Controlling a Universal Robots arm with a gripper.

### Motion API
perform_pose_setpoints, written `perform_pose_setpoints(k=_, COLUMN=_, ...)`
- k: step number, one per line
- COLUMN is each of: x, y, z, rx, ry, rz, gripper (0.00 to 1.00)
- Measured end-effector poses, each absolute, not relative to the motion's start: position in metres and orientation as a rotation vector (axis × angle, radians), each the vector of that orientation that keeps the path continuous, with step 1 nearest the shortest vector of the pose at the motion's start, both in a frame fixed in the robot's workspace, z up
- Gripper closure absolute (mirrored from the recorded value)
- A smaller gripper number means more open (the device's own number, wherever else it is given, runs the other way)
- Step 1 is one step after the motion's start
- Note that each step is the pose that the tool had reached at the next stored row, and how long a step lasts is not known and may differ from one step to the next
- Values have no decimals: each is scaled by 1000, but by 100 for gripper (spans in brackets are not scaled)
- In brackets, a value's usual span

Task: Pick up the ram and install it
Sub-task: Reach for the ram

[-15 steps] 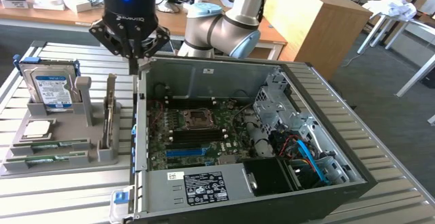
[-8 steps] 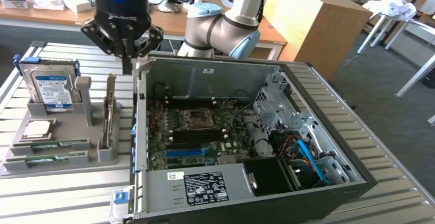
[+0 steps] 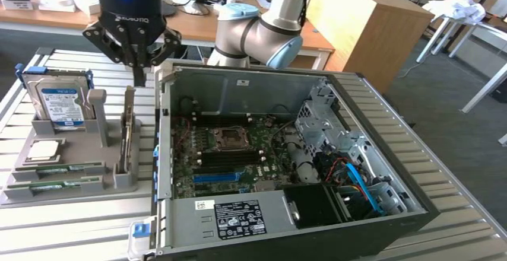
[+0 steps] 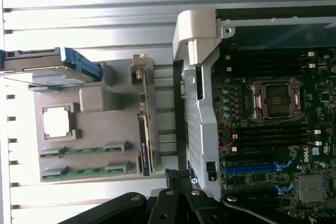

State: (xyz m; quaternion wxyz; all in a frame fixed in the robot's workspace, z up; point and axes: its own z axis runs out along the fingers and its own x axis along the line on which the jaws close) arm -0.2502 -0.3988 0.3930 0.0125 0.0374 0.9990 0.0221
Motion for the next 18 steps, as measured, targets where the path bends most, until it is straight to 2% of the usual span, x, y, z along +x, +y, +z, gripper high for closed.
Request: perform_pose_setpoints(k=18, x=-286, y=-399, z=393, rx=117, ry=3114, rz=69, gripper=90)
